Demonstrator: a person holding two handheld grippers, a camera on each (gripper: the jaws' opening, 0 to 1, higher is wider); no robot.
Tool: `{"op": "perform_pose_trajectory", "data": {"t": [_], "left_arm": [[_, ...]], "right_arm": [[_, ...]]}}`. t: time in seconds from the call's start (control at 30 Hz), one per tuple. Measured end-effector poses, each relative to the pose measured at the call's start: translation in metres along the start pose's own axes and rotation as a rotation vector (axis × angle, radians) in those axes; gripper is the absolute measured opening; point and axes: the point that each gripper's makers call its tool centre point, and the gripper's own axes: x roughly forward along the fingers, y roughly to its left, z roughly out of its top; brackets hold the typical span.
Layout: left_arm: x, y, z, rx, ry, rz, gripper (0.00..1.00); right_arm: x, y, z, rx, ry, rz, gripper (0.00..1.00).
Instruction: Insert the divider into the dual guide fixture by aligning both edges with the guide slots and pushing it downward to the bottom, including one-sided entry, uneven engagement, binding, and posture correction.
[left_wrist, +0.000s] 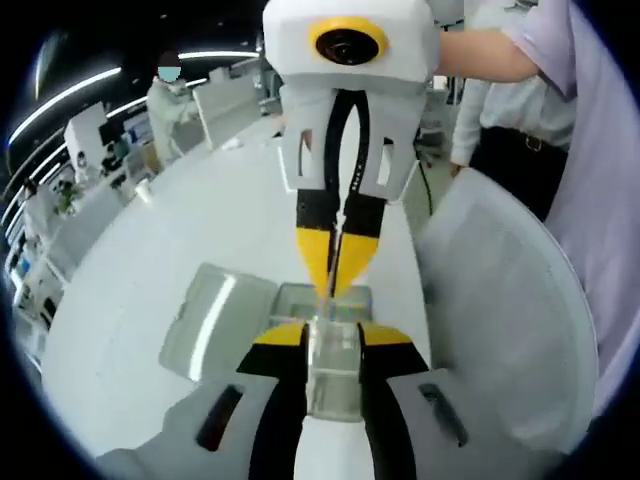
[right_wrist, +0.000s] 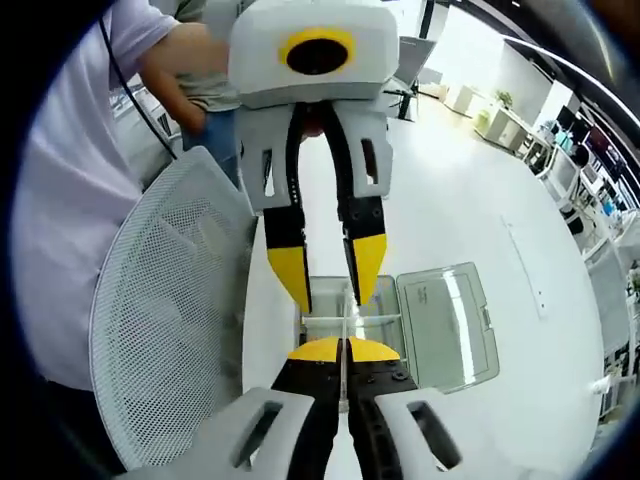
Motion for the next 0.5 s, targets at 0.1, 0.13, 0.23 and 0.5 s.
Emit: {"op": "perform_pose_trajectory", "data": {"t": [0.1,0.13,0.23,0.5], "left_arm": [[-0.014,0.003,-0.001,-0.04,-0.038,0.044,0.18],[-0.018,0.004,-0.001,-0.049,-0.052,0.059,0.19],[-0.033,0.004,-0.004,-0.091,-0.104,0.092,0.19],[-0.061,-0.004,-0.016,-0.17,-0.216,0.121,0.29]], "right_arm": [[-0.001,-0.004,0.0,0.004,0.0,0.003,0.0],[0.0,-0.005,0.0,0.007,0.002,0.01,0.0],[0.002,-0.006,-0.001,-0.002,0.016,0.026,0.0],[0.018,-0.007,-0.01,-0.019,0.081,0.085,0.0]]}}
